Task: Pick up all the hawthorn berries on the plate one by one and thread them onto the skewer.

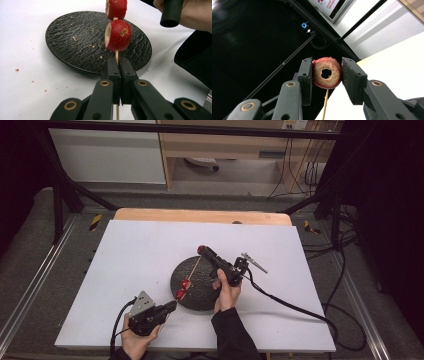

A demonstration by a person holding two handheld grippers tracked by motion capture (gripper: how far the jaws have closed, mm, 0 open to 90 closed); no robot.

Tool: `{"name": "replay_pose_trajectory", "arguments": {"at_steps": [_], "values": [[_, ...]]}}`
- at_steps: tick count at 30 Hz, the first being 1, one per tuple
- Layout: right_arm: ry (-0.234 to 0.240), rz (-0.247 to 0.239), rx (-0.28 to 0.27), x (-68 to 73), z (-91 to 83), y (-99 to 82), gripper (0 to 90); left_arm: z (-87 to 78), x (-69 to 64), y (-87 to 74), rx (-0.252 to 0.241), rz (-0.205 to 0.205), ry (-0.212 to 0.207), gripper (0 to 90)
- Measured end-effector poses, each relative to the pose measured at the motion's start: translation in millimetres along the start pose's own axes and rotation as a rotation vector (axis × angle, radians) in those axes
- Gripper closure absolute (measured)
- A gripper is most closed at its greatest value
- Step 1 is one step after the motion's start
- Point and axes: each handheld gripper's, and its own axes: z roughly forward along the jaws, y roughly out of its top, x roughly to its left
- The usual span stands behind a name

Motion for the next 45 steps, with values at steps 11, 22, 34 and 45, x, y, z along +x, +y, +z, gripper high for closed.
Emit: {"name": "replay_pose_trajectory", "arguments": {"at_steps": [11, 22, 34, 45], "values": [[0.006, 0.010, 0.010, -1.3, -0.1, -4.8, 62.7, 1.1, -0.5, 0.4, -0.017, -0.025, -0.003, 88.5], [0.017, 0.040, -0.008, -3.9, -1.7, -18.3, 62.8, 11.3, -11.0, 3.2, -0.038, -0.091, 0.011, 88.5], [0.032, 0.036, -0.047, 0.3, -2.8, -13.0, 63.2, 8.6, -18.2, 2.8, -0.072, -0.105, 0.040, 88.6], [0.030, 0.060, -0.024, -2.1, -3.4, -20.0, 63.3, 19.6, -23.1, 13.8, -0.084, -0.161, 0.039, 88.6]]}}
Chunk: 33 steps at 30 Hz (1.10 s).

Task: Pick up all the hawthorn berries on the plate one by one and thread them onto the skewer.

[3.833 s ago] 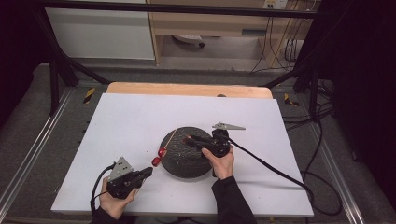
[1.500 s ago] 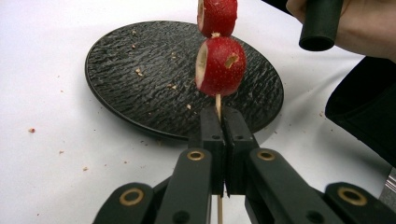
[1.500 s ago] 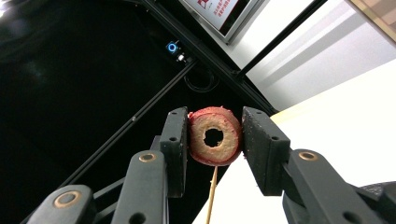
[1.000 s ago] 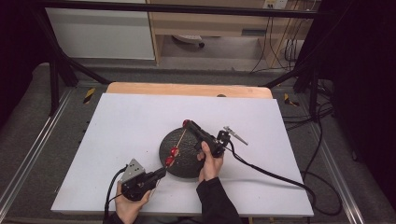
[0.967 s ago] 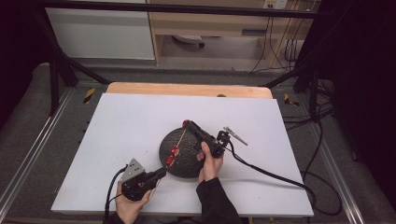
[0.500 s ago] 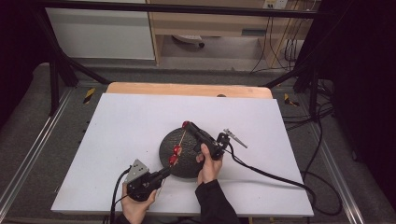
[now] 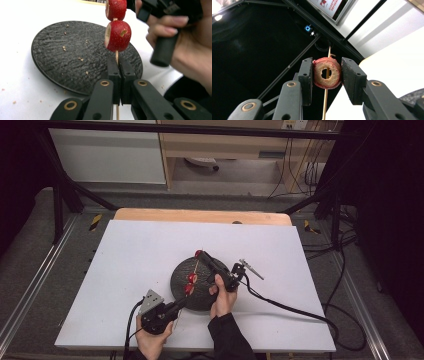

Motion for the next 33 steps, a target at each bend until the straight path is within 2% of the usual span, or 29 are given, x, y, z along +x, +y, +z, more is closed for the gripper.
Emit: {"name": "replay_pose_trajectory", "arguments": {"at_steps": [5, 19, 21, 22, 27, 30, 33], "values": [[-0.007, -0.012, 0.036, -1.0, -1.4, -5.9, 63.2, 4.6, 4.6, 7.6, 0.015, 0.002, 0.003, 88.6], [-0.040, -0.062, 0.111, -1.2, -3.6, -13.5, 62.6, 9.8, 12.1, 6.3, 0.030, 0.011, -0.004, 88.6], [-0.048, -0.067, 0.124, -0.5, -3.2, -11.9, 60.6, 9.1, 13.2, 6.8, 0.029, 0.014, -0.003, 88.6], [-0.051, -0.074, 0.131, 0.3, -3.4, -10.4, 56.7, 8.8, 13.7, 6.9, 0.026, 0.010, -0.006, 88.6], [-0.093, -0.180, 0.165, 6.2, -9.0, 6.4, 46.3, 4.3, 18.8, 6.4, 0.027, 0.013, -0.013, 88.6], [-0.137, -0.228, 0.206, 7.4, -16.5, 19.2, 39.0, 2.2, 22.7, 6.1, 0.024, 0.020, -0.015, 88.5], [-0.185, -0.297, 0.280, 5.4, -25.0, 31.3, 29.2, 1.1, 26.3, 5.3, 0.031, 0.031, -0.022, 88.6]]}}
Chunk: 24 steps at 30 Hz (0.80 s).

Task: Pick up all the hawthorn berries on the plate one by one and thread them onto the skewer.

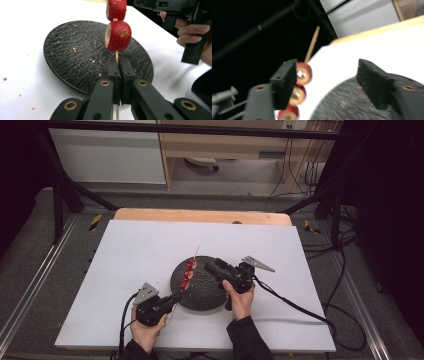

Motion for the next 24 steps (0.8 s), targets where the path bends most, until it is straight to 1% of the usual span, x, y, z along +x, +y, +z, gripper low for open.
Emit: {"name": "replay_pose_trajectory", "arguments": {"at_steps": [1, 3, 4, 7, 9, 12, 16, 19, 21, 24], "values": [[-0.017, -0.023, 0.019, -2.2, -2.8, 1.1, 26.4, 0.0, 0.8, -0.5, 0.007, -0.005, -0.010, 88.6], [-0.050, -0.071, 0.065, -5.8, -7.2, 2.8, 21.2, 0.5, 2.6, -1.1, 0.014, 0.001, -0.022, 88.5], [-0.060, -0.092, 0.083, -7.9, -8.8, 3.1, 18.4, 0.4, 3.0, -1.4, 0.021, 0.010, -0.018, 88.6], [-0.083, -0.149, 0.146, -13.8, -13.2, 3.7, 11.7, -0.2, 4.7, -1.7, 0.035, 0.018, -0.019, 88.6], [-0.094, -0.182, 0.201, -18.1, -16.8, 3.8, 8.1, -1.2, 6.0, -1.1, 0.042, 0.028, -0.014, 88.5], [-0.117, -0.243, 0.276, -23.8, -23.7, 3.2, 4.9, -2.4, 7.7, 0.4, 0.054, 0.040, -0.011, 88.5], [-0.110, -0.290, 0.352, -32.6, -35.0, 0.6, 2.8, -2.8, 9.4, 2.8, 0.073, 0.057, -0.016, 88.5], [-0.124, -0.326, 0.388, -39.8, -46.1, -2.1, 0.8, -2.6, 9.9, 5.6, 0.088, 0.070, -0.018, 88.5], [-0.129, -0.331, 0.406, -45.7, -54.5, -3.4, 0.5, -2.1, 9.8, 8.0, 0.095, 0.070, -0.023, 88.5], [-0.132, -0.312, 0.395, -53.9, -69.2, -5.2, 0.5, -1.3, 9.0, 12.5, 0.106, 0.085, -0.027, 88.5]]}}
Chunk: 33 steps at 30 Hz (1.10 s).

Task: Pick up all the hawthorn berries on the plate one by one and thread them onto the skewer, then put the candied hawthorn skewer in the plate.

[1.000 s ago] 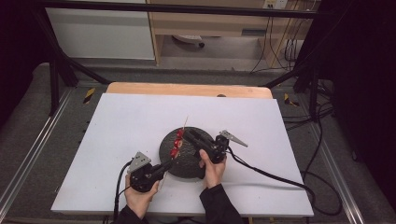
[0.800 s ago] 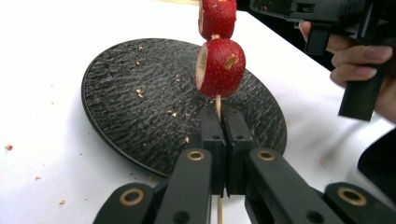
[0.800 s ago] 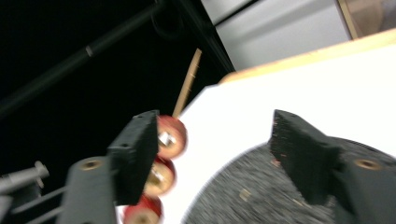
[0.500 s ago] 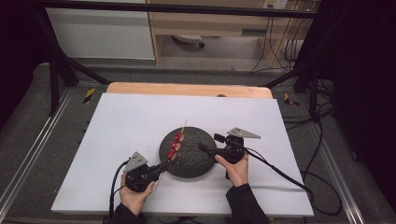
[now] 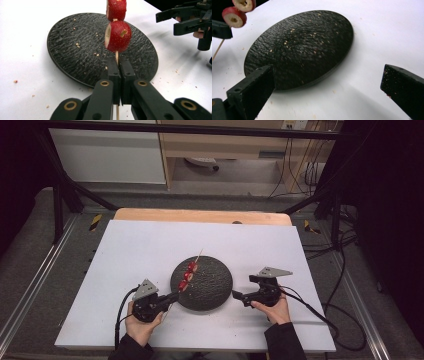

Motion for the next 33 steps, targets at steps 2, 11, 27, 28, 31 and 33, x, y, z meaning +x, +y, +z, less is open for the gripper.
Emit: {"name": "replay_pose_trajectory", "arguments": {"at_steps": [2, 11, 27, 28, 31, 33], "values": [[-0.011, 0.003, 0.007, -5.4, -7.4, -6.2, 0.5, 1.0, -0.1, 4.3, 0.016, 0.015, 0.000, 88.5], [-0.013, -0.003, 0.057, -24.1, -30.6, -29.9, 0.9, 5.2, 5.7, 24.3, 0.090, 0.063, 0.017, 88.5], [-0.069, -0.031, 0.122, -25.8, -41.9, -42.6, 0.6, 24.3, 17.0, 42.3, 0.227, 0.071, 0.028, 88.5], [-0.069, -0.034, 0.120, -26.3, -42.5, -42.9, 0.6, 26.5, 17.4, 42.6, 0.236, 0.069, 0.031, 88.5], [-0.071, -0.033, 0.120, -27.0, -44.1, -44.4, 0.6, 33.9, 17.9, 42.6, 0.266, 0.068, 0.039, 88.4], [-0.072, -0.025, 0.121, -26.8, -45.0, -45.4, 0.6, 38.4, 16.9, 42.1, 0.291, 0.069, 0.038, 88.4]]}}
